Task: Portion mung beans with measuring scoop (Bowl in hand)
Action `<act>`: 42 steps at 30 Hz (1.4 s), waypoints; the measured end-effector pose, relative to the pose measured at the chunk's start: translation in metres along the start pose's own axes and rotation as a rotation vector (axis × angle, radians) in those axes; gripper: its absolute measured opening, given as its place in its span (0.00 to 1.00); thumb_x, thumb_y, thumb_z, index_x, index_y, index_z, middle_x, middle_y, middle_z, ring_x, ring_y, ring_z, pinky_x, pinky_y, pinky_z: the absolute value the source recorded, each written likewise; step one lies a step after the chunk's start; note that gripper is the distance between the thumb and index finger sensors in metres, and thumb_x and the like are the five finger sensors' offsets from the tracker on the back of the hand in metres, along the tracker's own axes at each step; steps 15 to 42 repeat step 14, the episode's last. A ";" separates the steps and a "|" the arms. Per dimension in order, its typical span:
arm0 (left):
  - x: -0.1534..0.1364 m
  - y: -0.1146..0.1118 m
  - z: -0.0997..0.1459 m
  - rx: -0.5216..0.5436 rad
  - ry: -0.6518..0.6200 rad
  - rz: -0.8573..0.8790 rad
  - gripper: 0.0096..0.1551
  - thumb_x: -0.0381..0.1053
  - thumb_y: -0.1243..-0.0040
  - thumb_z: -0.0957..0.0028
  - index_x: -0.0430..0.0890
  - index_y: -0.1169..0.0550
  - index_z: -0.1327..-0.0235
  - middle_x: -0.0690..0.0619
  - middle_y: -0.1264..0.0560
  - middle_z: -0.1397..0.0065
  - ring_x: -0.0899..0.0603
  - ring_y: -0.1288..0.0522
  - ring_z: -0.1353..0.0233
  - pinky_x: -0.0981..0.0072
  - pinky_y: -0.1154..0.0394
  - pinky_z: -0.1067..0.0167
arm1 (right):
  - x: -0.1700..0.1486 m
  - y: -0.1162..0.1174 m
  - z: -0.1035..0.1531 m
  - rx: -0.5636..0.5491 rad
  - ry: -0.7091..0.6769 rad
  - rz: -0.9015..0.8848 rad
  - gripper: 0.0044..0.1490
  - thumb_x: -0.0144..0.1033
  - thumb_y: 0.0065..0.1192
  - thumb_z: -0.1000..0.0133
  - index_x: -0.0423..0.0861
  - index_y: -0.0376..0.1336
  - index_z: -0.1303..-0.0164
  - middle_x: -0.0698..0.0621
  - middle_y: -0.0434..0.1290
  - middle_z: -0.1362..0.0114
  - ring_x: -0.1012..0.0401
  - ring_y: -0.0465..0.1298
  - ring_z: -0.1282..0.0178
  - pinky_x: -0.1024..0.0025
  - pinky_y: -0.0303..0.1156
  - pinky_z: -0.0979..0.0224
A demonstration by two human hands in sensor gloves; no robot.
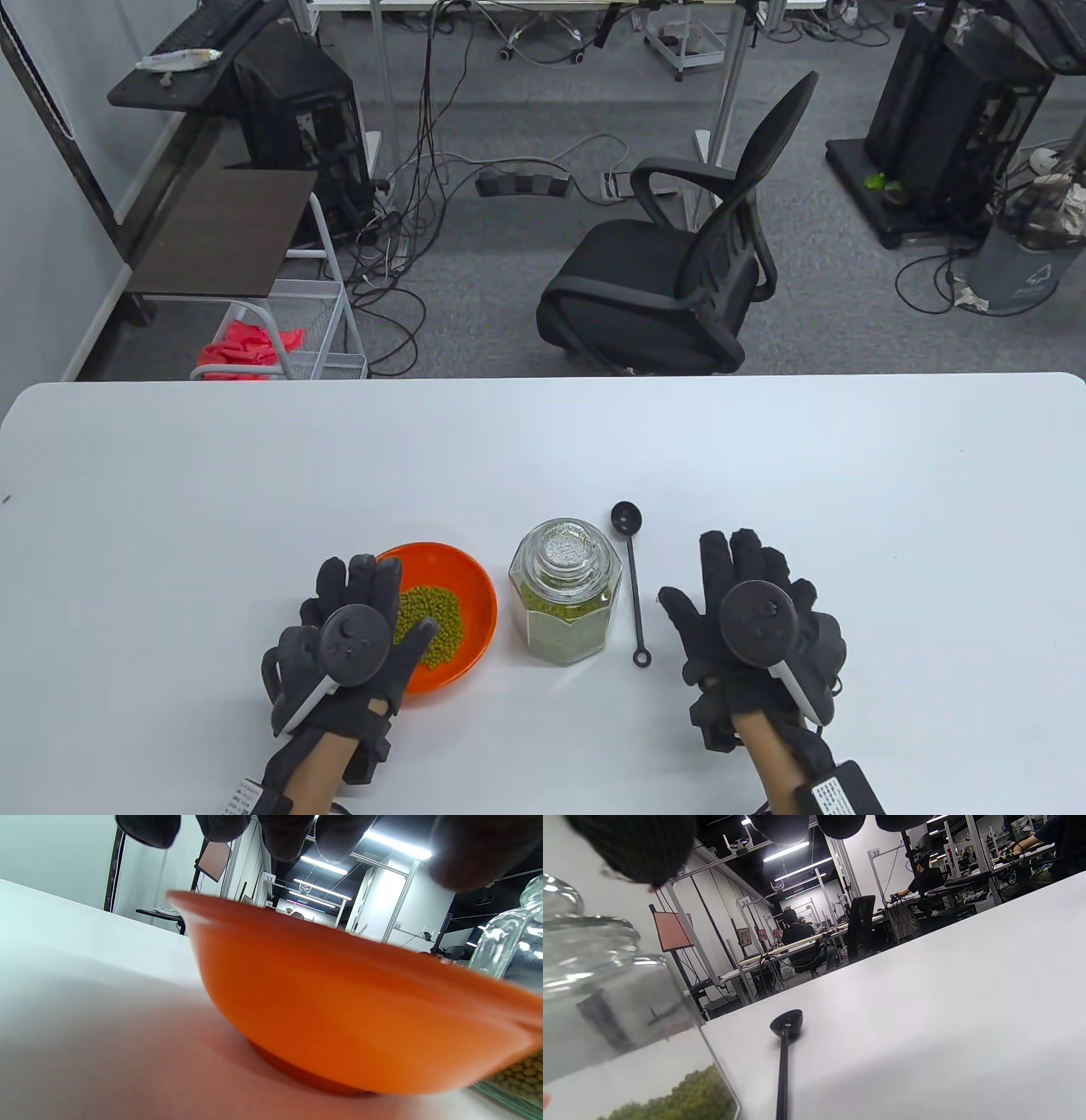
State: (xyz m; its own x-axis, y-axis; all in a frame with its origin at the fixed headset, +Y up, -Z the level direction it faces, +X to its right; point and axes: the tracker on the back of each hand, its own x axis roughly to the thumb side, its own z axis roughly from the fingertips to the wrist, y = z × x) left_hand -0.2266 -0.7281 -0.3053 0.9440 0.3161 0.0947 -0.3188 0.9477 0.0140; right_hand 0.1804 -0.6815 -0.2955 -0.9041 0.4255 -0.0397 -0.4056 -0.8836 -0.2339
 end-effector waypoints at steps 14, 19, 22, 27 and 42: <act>0.001 -0.001 0.000 -0.010 -0.002 -0.006 0.51 0.74 0.50 0.47 0.54 0.50 0.17 0.47 0.53 0.16 0.25 0.54 0.15 0.24 0.45 0.27 | -0.017 0.023 0.010 0.039 0.005 0.050 0.50 0.56 0.67 0.52 0.46 0.56 0.23 0.37 0.52 0.17 0.33 0.53 0.18 0.19 0.42 0.29; 0.001 -0.001 0.000 -0.010 -0.002 -0.006 0.51 0.74 0.50 0.47 0.54 0.50 0.17 0.47 0.53 0.16 0.25 0.54 0.15 0.24 0.45 0.27 | -0.017 0.023 0.010 0.039 0.005 0.050 0.50 0.56 0.67 0.52 0.46 0.56 0.23 0.37 0.52 0.17 0.33 0.53 0.18 0.19 0.42 0.29; 0.001 -0.001 0.000 -0.010 -0.002 -0.006 0.51 0.74 0.50 0.47 0.54 0.50 0.17 0.47 0.53 0.16 0.25 0.54 0.15 0.24 0.45 0.27 | -0.017 0.023 0.010 0.039 0.005 0.050 0.50 0.56 0.67 0.52 0.46 0.56 0.23 0.37 0.52 0.17 0.33 0.53 0.18 0.19 0.42 0.29; 0.001 -0.001 0.000 -0.010 -0.002 -0.006 0.51 0.74 0.50 0.47 0.54 0.50 0.17 0.47 0.53 0.16 0.25 0.54 0.15 0.24 0.45 0.27 | -0.017 0.023 0.010 0.039 0.005 0.050 0.50 0.56 0.67 0.52 0.46 0.56 0.23 0.37 0.52 0.17 0.33 0.53 0.18 0.19 0.42 0.29; 0.001 -0.001 0.000 -0.010 -0.002 -0.006 0.51 0.74 0.50 0.47 0.54 0.50 0.17 0.47 0.53 0.16 0.25 0.54 0.15 0.24 0.45 0.27 | -0.017 0.023 0.010 0.039 0.005 0.050 0.50 0.56 0.67 0.52 0.46 0.56 0.23 0.37 0.52 0.17 0.33 0.53 0.18 0.19 0.42 0.29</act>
